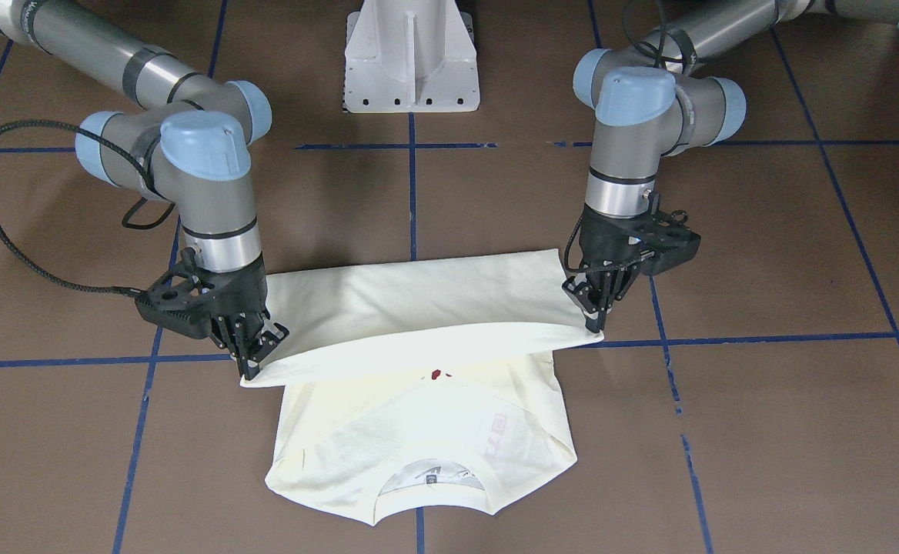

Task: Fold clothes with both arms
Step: 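Lift the hem with both grippers and fold it up toward the collar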

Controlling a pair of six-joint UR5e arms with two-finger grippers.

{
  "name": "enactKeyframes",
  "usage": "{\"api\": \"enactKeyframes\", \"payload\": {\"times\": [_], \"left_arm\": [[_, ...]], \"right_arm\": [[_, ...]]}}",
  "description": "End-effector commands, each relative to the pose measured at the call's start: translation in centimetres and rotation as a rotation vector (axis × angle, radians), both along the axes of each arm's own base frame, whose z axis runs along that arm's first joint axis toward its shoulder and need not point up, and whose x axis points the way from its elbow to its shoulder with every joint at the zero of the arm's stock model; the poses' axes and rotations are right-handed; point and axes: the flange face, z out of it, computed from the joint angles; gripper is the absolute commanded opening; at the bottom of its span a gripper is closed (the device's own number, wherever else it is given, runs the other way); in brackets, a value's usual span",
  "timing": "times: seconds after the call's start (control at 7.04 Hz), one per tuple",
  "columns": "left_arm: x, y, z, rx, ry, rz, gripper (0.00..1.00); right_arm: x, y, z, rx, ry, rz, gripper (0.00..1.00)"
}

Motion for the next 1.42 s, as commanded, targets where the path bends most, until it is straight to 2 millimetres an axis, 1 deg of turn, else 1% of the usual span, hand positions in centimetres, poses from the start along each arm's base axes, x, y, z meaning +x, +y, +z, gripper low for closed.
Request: {"api": "enactKeyframes", "payload": {"times": [0.0,0.14,0.28,0.43,0.57,0.71,0.85,0.99,1.14,1.28], "left_arm": [[1.0,-3.2,3.1,0.060,-0.030,-0.003,0.00],[0.9,-5.3,3.5,0.090,-0.056,0.004,0.00],[0.8,-5.9,4.1,0.091,-0.059,-0.001,0.00],[0.9,-6.4,4.7,0.108,-0.066,0.006,0.00],[1.1,-6.6,4.7,0.117,-0.067,0.010,0.00],[1.2,-6.7,4.9,0.114,-0.071,0.012,0.00],[1.2,-6.7,4.9,0.117,-0.074,0.014,0.00],[1.2,-6.7,4.9,0.116,-0.073,0.016,0.03],[1.3,-6.7,5.1,0.115,-0.076,0.018,0.20],[1.3,-6.8,5.4,0.110,-0.079,0.020,0.32]], "right_arm": [[-3.5,-4.7,0.6,-0.014,0.023,0.012,0.00],[-4.8,-5.8,0.1,-0.019,0.033,0.009,0.00],[-4.9,-6.2,1.2,-0.006,0.063,-0.010,0.00],[-4.2,-7.0,1.7,0.010,0.080,-0.021,0.00],[-4.5,-7.1,2.7,0.000,0.095,-0.024,0.00],[-4.5,-7.2,2.6,0.006,0.100,-0.032,0.00],[-4.6,-7.3,1.6,0.017,0.095,-0.033,0.00],[-4.7,-7.4,1.8,0.015,0.097,-0.033,0.01],[-4.8,-7.3,1.8,0.015,0.097,-0.035,0.23],[-4.8,-7.2,1.7,0.015,0.095,-0.037,0.31]]}}
